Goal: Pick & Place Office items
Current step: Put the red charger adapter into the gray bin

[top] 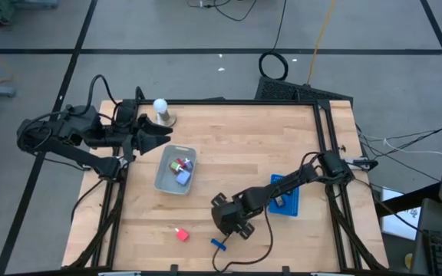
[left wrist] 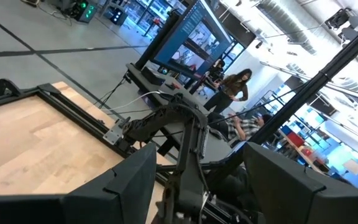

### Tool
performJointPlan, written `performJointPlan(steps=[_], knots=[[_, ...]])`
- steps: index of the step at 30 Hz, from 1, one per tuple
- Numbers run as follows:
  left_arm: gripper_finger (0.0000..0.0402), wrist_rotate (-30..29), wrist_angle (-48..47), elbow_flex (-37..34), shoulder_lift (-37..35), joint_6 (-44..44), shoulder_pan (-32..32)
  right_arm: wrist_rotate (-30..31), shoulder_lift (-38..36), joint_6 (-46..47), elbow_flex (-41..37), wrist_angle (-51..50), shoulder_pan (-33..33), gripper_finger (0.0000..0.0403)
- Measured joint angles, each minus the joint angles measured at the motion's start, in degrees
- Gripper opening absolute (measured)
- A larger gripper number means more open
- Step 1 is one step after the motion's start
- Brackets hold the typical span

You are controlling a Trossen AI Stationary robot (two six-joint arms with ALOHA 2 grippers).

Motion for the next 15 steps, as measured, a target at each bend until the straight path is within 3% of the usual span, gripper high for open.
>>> performJointPlan(steps=[15], knots=[[0.0241,3.6,-0.1,0.0,0.0,-0.4,0.0,2.9,-6.2,11.7,-0.1,5.5,-2.1,0.0205]])
